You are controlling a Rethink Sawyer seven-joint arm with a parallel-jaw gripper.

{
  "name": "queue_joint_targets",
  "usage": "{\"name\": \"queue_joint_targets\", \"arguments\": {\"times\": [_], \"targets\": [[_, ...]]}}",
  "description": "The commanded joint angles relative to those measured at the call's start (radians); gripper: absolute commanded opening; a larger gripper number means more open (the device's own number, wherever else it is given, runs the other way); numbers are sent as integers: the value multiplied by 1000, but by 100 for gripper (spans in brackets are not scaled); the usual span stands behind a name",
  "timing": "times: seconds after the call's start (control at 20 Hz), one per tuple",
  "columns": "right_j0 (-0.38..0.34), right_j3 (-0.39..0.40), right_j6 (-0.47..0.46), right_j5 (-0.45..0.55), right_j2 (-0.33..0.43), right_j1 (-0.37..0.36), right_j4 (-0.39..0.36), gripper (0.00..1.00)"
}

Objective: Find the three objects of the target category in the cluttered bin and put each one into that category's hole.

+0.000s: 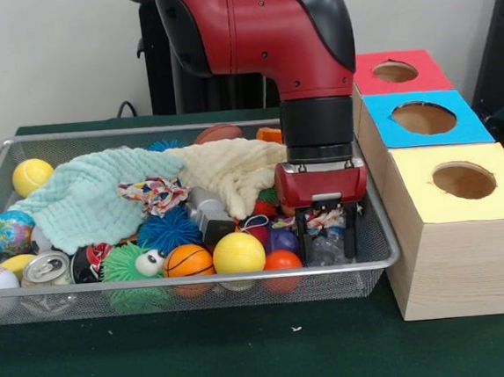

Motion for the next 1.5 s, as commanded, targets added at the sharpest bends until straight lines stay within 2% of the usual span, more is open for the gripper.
{"name": "queue_joint_targets", "arguments": {"times": [0.05, 0.2, 0.75, 1.05, 1.1, 1.5], "targets": [[24, 37, 110, 327, -27, 54, 56, 100], [45, 35, 101, 399, -55, 54, 75, 100], [56, 25, 107, 429, -67, 49, 68, 100], [26, 48, 141, 297, -34, 45, 49, 100], [21, 54, 149, 275, -29, 43, 48, 0], [19, 41, 120, 284, -22, 45, 27, 0]]}}
